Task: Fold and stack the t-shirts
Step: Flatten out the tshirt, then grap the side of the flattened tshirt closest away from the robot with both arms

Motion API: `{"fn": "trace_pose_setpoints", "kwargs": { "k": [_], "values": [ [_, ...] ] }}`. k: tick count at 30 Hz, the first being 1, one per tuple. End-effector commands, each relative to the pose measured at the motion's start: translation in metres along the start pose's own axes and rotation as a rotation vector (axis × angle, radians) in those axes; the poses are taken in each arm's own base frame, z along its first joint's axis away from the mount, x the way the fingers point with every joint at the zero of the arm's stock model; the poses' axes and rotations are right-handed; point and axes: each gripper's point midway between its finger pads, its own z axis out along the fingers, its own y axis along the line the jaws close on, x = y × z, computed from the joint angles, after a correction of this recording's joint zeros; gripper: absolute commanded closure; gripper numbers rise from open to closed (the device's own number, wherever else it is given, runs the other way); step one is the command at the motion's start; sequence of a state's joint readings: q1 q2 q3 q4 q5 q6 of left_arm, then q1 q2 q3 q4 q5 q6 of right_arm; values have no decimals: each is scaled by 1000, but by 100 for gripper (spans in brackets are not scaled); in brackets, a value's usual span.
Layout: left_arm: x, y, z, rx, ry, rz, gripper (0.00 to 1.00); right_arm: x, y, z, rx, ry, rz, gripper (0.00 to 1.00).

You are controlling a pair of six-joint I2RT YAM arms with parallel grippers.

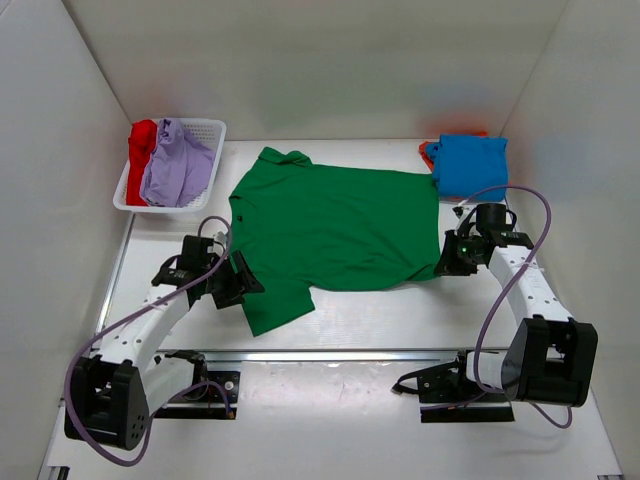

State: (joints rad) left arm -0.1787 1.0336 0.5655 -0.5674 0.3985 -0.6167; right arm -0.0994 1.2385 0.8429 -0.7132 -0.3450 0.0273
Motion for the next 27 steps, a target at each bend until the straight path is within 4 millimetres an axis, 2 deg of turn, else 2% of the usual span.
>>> {"fn": "trace_pose_setpoints", "kwargs": {
  "k": [1, 3, 7, 9, 10, 13, 18, 21, 24, 25, 26, 27],
  "values": [
    [-7, 27, -3, -160, -48, 40, 26, -5, -1, 1, 4, -19, 5, 100],
    [-7, 34, 0, -194, -42, 42, 26, -7, -2, 0, 7, -32, 5, 100],
    [12, 47, 11, -239, 17, 53, 24, -8, -5, 0, 18, -36, 7, 100],
    [20, 52, 14, -266, 36, 52, 12, -8, -6, 2, 18, -34, 13, 100],
    [20, 52, 16, -276, 38, 69, 11, -8, -7, 0, 23, -34, 14, 100],
    [30, 62, 24, -330, 74, 97, 15, -10, -5, 1, 18, -46, 15, 99],
    [36, 65, 35, -349, 94, 102, 23, -13, -4, -2, 21, -59, 7, 99],
    [33, 63, 42, -339, 78, 104, 37, -12, -1, -3, 18, -65, 10, 100],
    [25, 60, 46, -338, 51, 118, 59, -9, -1, -4, 25, -67, 29, 100],
    [21, 57, 46, -333, 32, 123, 75, -8, -6, -3, 39, -63, 39, 100],
    [20, 57, 46, -335, 27, 129, 100, -8, -8, -4, 51, -67, 43, 100],
    [13, 51, 43, -331, 11, 131, 100, -4, -13, -4, 67, -53, 69, 100]
  ]
}}
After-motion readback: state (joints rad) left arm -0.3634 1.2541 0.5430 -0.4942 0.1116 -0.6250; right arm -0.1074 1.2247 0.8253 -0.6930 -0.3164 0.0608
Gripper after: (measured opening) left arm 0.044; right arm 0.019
